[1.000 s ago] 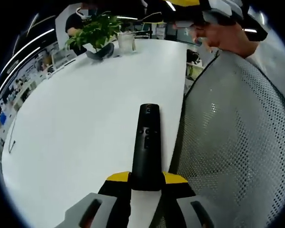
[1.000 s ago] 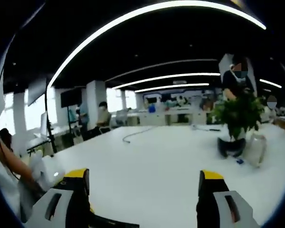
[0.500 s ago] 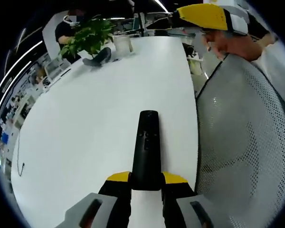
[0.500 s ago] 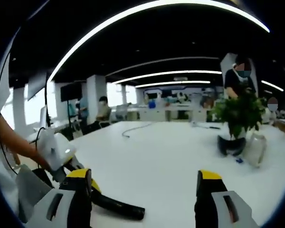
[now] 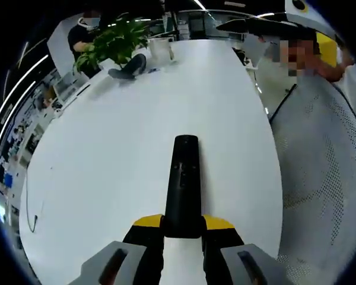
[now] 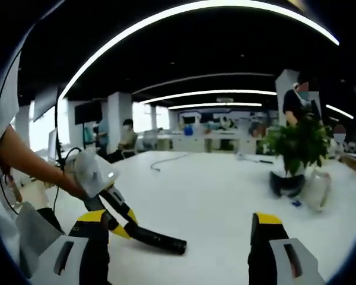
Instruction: Press the specified remote control buttons in sequence, fully releasing each button before pressing the next.
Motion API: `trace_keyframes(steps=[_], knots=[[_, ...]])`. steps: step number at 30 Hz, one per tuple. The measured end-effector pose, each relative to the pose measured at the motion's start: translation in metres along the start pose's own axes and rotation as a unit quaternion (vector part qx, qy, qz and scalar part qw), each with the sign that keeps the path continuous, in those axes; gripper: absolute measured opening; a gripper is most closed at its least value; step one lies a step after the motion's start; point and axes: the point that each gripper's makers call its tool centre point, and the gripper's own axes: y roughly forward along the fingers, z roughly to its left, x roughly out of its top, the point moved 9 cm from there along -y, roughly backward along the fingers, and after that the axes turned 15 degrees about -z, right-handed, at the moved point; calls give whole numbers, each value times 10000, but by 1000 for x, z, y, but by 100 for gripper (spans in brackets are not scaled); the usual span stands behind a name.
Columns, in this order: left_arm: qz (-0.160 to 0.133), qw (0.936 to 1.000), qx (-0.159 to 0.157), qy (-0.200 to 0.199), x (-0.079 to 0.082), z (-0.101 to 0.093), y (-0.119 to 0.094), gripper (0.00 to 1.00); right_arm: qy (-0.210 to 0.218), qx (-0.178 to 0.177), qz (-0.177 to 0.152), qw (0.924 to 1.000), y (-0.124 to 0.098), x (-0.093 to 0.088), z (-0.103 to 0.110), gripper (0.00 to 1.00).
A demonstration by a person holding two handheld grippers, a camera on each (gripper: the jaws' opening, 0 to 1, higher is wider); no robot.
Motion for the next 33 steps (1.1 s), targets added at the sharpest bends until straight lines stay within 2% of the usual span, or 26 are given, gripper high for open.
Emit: trace_keyframes(steps=[5,8,12,19,25,33], knots=[[97,9998,-40,150,2,16,3,22,9,-18,-45,10000,0,1,-1,99],[114,9998,-38,156,3,29,6,22,151,20,85,9998,1,-1,-2,95],[219,9995,-46,233,2,41,10,22,111,-40,52,9999,0,-1,-3,94],[318,9988,-109,351,6,65,16,22,111,-5,243,9996,3,-6,-3,92],[396,9979,-108,511,11,86,23,22,118,23,272,9996,1,-5,-3,90],[564,9965,-100,612,8,123,39,22,145,35,399,9991,1,-7,-4,88]])
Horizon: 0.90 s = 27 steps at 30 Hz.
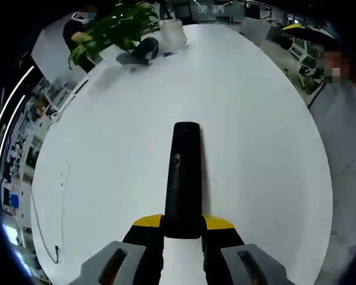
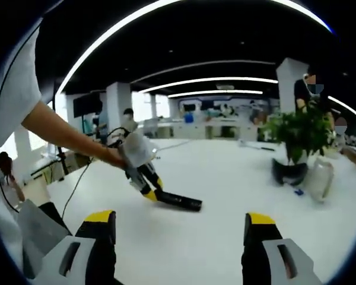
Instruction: Press the specified remote control buttons in sequence, fully releasing each button before pressing the next.
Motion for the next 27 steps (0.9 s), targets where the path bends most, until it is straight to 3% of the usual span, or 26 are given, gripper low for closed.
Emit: trace_keyframes(steps=[12,18,27], knots=[[45,9998,215,16,-9,42,11,23,-102,14,157,9998,1,-3,0,88],[144,9986,291,423,-9,48,17,23,-122,-10,213,9997,1,-4,0,87],[155,9979,266,566,-5,64,20,23,-217,60,299,9993,3,-6,2,86]])
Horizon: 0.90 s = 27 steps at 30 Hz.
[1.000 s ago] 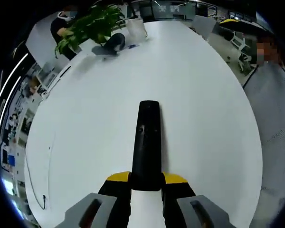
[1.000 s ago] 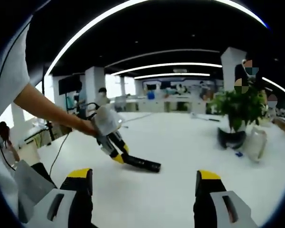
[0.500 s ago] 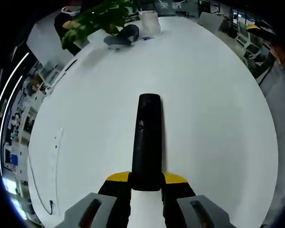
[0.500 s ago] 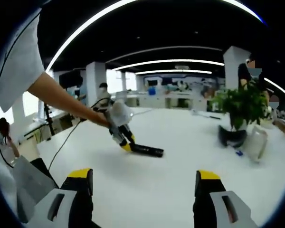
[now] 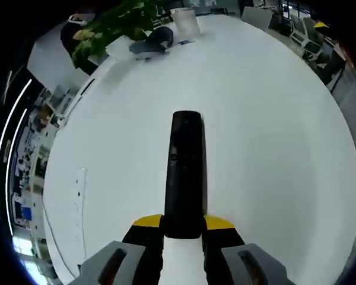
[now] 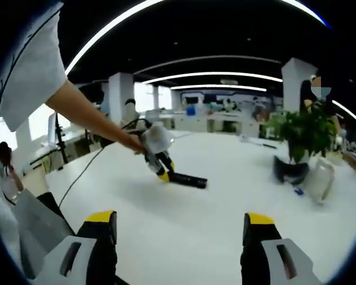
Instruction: Press the specified remote control buttons in sequence, fully releasing each button before pressing the next.
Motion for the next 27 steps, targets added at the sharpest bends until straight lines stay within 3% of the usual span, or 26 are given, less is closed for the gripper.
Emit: trace_keyframes(steps=[9,12,16,19,23,27], knots=[[-40,10000,-74,44,0,-1,1,24,-29,-9,25,10000,2,-2,0,86],[13,9991,132,394,1,-1,2,29,-45,-11,17,10000,2,-2,0,86],[-5,9983,469,346,-3,-2,1,32,-36,-26,-12,10000,2,-2,1,87],[-114,9964,840,-9,-8,-5,-1,33,-28,-42,-65,10000,1,-1,1,87],[-175,9918,886,-901,-16,-4,-4,34,-37,-39,-94,9999,1,-1,2,87],[-273,9833,993,-1501,-19,-8,-15,49,-96,-6,-151,9998,1,0,5,88]])
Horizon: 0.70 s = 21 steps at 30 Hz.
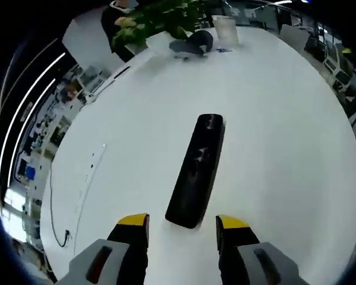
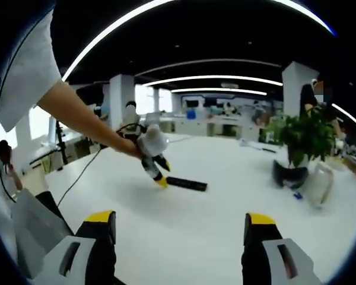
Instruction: Press the specified remote control buttons in sequence, fully releasing each button before pressing the next.
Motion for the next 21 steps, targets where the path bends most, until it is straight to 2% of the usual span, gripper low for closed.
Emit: trace_keyframes(steps=[5,8,11,14,15,20,21], knots=[[-375,9963,280,-714,-1,-9,-26,50,46,-57,-135,9999,-2,3,-1,89],[-842,9849,366,-1470,1,-19,-50,55,72,-65,-181,9998,-2,4,-2,89],[-1267,9755,578,-1704,4,-30,-75,57,41,-11,-237,9997,-3,5,1,89],[-1698,9612,760,-2036,9,-48,-103,59,-21,39,-286,9996,-4,6,4,89],[-1941,9544,863,-2100,11,-57,-113,60,-65,46,-342,9994,-5,7,5,89],[-2268,9431,1239,-2093,11,-86,-153,66,-85,77,-418,9991,-5,9,5,89],[-2416,9357,1375,-2172,11,-91,-161,67,-83,75,-439,9990,-5,10,5,89]])
